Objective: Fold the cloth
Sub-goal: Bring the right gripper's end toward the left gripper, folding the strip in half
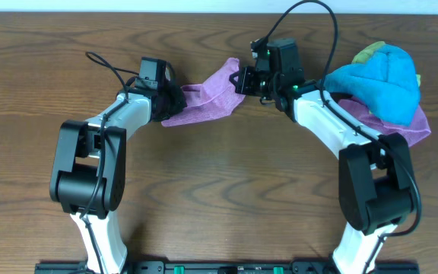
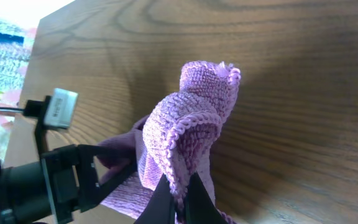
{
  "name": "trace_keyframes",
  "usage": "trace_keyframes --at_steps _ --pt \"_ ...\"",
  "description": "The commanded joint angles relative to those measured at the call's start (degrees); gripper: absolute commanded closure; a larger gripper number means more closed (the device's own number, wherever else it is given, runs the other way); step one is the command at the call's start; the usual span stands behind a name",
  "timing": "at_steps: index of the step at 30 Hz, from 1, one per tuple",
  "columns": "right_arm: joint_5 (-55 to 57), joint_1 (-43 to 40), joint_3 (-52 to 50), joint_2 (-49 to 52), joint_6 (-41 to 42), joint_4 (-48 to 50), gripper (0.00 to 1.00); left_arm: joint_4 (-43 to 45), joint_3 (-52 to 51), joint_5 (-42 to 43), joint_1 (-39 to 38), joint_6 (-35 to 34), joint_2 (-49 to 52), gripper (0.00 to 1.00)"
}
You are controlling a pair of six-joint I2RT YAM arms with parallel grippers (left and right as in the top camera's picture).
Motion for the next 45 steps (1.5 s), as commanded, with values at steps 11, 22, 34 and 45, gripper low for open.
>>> trace_keyframes --at_steps 11,22,34,45 --pt "5.09 8.74 0.26 -0.90 4.04 4.94 0.99 -1.22 0.61 -0.85 0.20 -0.04 1.81 0.94" --pt "11.04 16.31 0.26 1.70 3.98 8.33 0.99 -3.45 1.31 -0.87 0.42 0.00 0.87 0.94" --pt "14.38 17.33 0.26 3.13 3.96 10.01 0.99 -7.69 1.31 -1.18 5.01 2.21 -9.60 0.94" --pt "14.43 20.13 0.26 8.44 3.98 16.44 0.99 -13.84 1.31 -1.57 9.77 4.79 -18.16 0.94"
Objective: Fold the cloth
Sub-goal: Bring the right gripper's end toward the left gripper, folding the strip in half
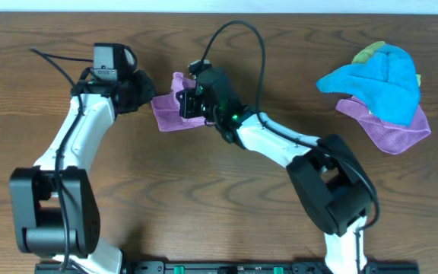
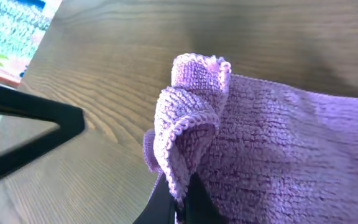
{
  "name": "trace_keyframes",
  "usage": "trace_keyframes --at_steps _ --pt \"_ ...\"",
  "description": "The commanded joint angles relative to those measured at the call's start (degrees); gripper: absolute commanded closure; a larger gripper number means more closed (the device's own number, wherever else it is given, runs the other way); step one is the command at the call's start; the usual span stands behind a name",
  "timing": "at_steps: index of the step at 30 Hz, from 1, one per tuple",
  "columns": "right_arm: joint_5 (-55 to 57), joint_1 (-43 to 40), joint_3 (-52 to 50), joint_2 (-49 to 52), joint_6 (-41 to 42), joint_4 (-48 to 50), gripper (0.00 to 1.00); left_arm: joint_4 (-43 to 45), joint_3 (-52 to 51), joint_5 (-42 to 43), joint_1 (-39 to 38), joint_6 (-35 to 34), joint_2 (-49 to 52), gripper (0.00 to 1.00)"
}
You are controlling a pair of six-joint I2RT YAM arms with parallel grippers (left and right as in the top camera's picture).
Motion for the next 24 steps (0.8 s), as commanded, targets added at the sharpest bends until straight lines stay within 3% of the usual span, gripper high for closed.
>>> trace_keyframes --at_steps 1,8,9,11,13,16,24 --pt "0.57 1.31 0.26 1.90 0.74 1.60 0.99 -1.18 0.35 -0.70 1.16 1.44 -2.21 0.94" --pt "1.42 3.23 0.28 4.20 1.40 5.07 0.99 -3.37 0.35 -0.66 2.60 1.92 -2.95 0.94" --pt "1.40 3.43 0.28 4.33 1.42 5.42 0.96 -3.45 0.35 -0.63 2.69 2.05 -2.95 0.94" --pt "1.40 3.91 0.28 4.33 1.40 5.95 0.78 -3.91 0.35 -0.63 2.84 2.12 -2.95 0.94" --pt "0.92 4.48 0.28 4.33 1.40 7.61 0.67 -4.17 0.35 -0.66 3.04 2.27 -2.95 0.94" --pt "-1.25 4.94 0.28 4.31 1.38 10.67 0.60 -4.24 0.35 -0.63 3.28 2.25 -2.95 0.94" --pt "-5.53 4.37 0.37 4.00 1.40 12.74 0.59 -4.31 0.35 -0.59 4.09 2.23 -2.97 0.93"
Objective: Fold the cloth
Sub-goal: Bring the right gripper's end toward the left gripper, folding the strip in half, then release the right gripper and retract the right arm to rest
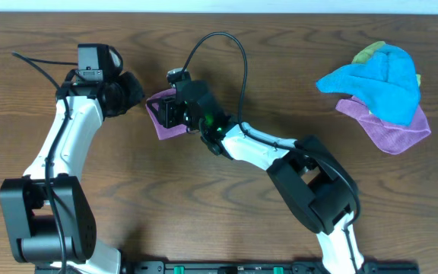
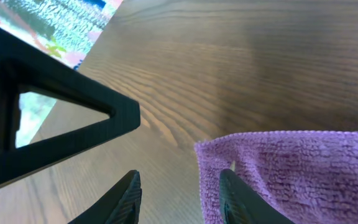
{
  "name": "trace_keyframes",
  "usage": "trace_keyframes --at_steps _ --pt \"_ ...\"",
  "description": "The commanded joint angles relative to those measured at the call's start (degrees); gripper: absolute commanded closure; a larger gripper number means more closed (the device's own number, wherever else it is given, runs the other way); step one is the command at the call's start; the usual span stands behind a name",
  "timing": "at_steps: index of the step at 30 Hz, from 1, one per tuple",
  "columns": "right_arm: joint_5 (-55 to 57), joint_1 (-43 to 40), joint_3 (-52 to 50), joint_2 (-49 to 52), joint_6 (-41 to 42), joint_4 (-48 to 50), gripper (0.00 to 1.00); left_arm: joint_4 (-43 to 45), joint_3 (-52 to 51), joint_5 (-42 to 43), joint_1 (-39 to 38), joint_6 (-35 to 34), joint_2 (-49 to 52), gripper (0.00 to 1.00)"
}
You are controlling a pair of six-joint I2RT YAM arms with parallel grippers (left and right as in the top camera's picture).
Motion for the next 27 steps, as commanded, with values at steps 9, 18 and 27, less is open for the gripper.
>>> trace_keyframes --at_steps 9,18,27 --pt "-2.03 -6.78 0.37 -4.57 -2.16 -5.88 0.50 -4.92 0.35 0.70 2.86 1.01 -3.28 0.17" --pt "-8.92 -13.70 0.37 -11.45 -4.81 -16.79 0.01 -12.74 0.33 5.73 3.78 0.98 -5.81 0.05" --pt "-8.46 -19.17 0.37 -24.13 -19.82 -44.81 0.01 -14.25 -3.30 8.74 3.72 -1.70 -5.33 0.05"
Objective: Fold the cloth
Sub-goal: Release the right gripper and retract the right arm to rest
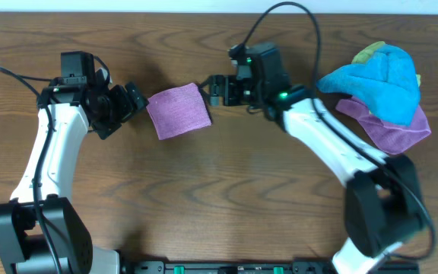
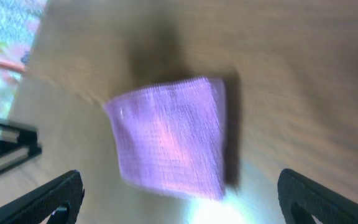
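The purple cloth [image 1: 178, 111] lies flat on the wooden table as a folded, roughly square piece. In the right wrist view the cloth [image 2: 173, 140] is blurred, and it lies ahead of the jaws. My right gripper [image 1: 213, 90] hangs just right of the cloth, open wide and empty. In that wrist view the right gripper [image 2: 179, 205] has its dark fingertips [image 2: 55, 199] at the two lower corners. My left gripper [image 1: 130, 105] stands just left of the cloth, apart from it, and looks open with nothing in it.
At the back right, a blue cloth [image 1: 379, 76] is heaped on another purple cloth [image 1: 401, 129], with a bit of green behind. Bare wood table [image 1: 226, 198] stretches in front of the folded cloth.
My right gripper was open low over the cloth's left edge; now it is back to the right of the cloth, raised. The left gripper has shifted slightly left. The cloth lies flat.
First, each gripper held one end of the loose cloth, the right shut on a raised corner. Then that corner was over by the left gripper, doubling the cloth. Then the right gripper was open, the corner let go. Now both grippers are clear of the folded square.
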{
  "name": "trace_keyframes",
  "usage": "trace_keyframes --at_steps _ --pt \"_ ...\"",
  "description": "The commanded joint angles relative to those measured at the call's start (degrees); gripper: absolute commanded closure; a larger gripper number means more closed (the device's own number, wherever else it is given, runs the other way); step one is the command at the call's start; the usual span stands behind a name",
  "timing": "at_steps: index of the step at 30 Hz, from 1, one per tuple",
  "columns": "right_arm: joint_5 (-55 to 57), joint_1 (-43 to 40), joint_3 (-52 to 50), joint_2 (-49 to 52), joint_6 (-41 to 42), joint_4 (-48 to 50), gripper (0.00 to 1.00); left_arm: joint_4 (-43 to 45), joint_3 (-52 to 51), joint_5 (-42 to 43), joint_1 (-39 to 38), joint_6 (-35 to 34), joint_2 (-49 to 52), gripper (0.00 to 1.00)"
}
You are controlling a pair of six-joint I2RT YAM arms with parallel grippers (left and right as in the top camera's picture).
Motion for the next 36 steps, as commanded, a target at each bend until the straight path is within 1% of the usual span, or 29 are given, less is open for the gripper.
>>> trace_keyframes --at_steps 1,5,7,10,16,18,21,23,27,31,36 --pt "0.39 -1.97 0.26 -5.99 -11.23 -7.74 0.01 0.72 -2.97 2.67 0.17 -1.53 0.15 0.05" --pt "4.02 -3.67 0.24 -11.17 -19.50 -20.83 0.01 4.57 -7.37 5.38 0.20 -3.19 0.37 0.05" --pt "5.40 -4.31 -0.07 -13.11 -21.84 -24.85 0.01 6.78 -9.40 6.43 0.17 -4.46 0.37 0.05" --pt "5.81 -5.95 -2.10 -16.79 -24.33 -28.24 0.01 9.42 -12.02 7.32 0.07 -5.90 0.39 0.05" --pt "5.75 -10.78 -12.87 -27.47 -24.28 -27.12 0.01 14.78 -16.63 8.96 -1.16 -8.50 1.07 0.05" --pt "5.70 -12.46 -17.75 -32.81 -24.00 -26.12 0.01 16.76 -18.01 8.94 -1.88 -9.51 1.09 0.05" --pt "5.77 -14.01 -22.93 -39.41 -22.51 -25.33 0.01 18.82 -18.88 8.72 -2.97 -10.49 1.09 0.05" --pt "5.84 -15.58 -28.30 -46.21 -20.98 -24.72 0.01 20.37 -18.97 8.26 -4.22 -10.78 1.09 0.05" --pt "5.84 -18.12 -34.40 -53.48 -17.46 -24.52 0.01 22.43 -18.97 6.03 -6.05 -12.31 1.09 0.05" --pt "5.77 -19.19 -36.46 -56.94 -13.94 -24.68 0.01 23.39 -18.97 3.13 -7.26 -13.18 1.09 0.05" --pt "5.75 -19.17 -36.44 -56.85 -13.97 -24.68 0.01 24.20 -18.97 0.15 -7.80 -14.84 1.09 0.05"
